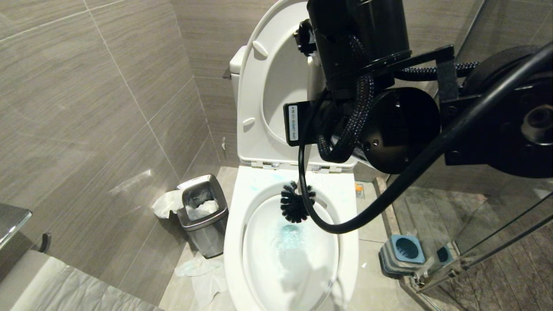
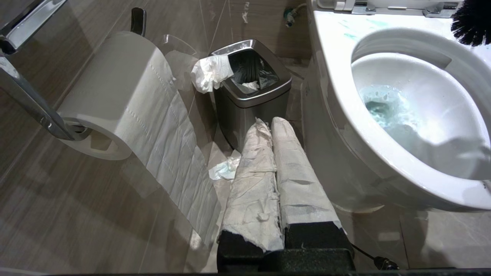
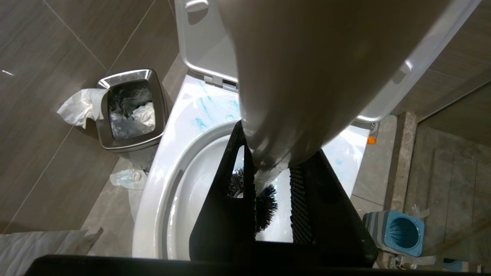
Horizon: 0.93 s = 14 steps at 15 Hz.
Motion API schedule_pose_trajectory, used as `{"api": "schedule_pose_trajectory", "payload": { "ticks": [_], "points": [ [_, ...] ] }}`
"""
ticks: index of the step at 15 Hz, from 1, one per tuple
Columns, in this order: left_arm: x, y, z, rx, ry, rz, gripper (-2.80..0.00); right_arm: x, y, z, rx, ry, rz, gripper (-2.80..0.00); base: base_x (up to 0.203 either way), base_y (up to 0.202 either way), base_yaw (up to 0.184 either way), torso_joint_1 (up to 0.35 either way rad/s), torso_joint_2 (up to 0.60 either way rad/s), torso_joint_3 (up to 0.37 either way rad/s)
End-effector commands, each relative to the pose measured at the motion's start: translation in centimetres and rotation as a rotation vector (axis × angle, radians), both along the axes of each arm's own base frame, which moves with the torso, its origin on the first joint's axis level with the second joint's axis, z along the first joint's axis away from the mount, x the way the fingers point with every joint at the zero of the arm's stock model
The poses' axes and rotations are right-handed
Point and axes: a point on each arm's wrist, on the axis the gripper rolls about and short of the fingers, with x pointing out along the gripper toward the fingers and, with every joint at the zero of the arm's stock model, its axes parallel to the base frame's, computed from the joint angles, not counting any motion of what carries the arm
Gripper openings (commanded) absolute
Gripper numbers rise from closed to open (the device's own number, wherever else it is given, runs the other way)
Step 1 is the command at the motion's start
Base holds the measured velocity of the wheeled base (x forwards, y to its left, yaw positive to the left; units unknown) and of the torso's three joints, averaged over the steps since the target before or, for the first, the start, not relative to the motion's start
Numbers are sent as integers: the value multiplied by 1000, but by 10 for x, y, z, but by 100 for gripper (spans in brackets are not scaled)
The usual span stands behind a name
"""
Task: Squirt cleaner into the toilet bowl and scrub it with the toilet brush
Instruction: Scrub the toilet bowl
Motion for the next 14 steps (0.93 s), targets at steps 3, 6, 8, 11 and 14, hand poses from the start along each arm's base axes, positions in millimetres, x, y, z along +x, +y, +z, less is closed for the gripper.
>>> {"api": "schedule_pose_trajectory", "payload": {
  "ticks": [3,6,8,11,14],
  "points": [
    [0,0,0,-1,3,0,-280,-2,-1,-2,-2,5,-5,-280,0,0,0,0,0,0],
    [0,0,0,-1,3,0,-280,-3,-2,-1,-3,5,-6,-280,0,0,0,0,0,0],
    [0,0,0,-1,3,0,-280,-4,-3,-1,-5,7,-6,-280,0,0,0,0,0,0],
    [0,0,0,-1,3,0,-280,-5,-4,-6,-18,17,-7,-280,0,0,0,0,0,0],
    [0,0,0,-1,3,0,-280,-4,-4,-6,-19,18,-7,-280,0,0,0,0,0,0]
  ]
}}
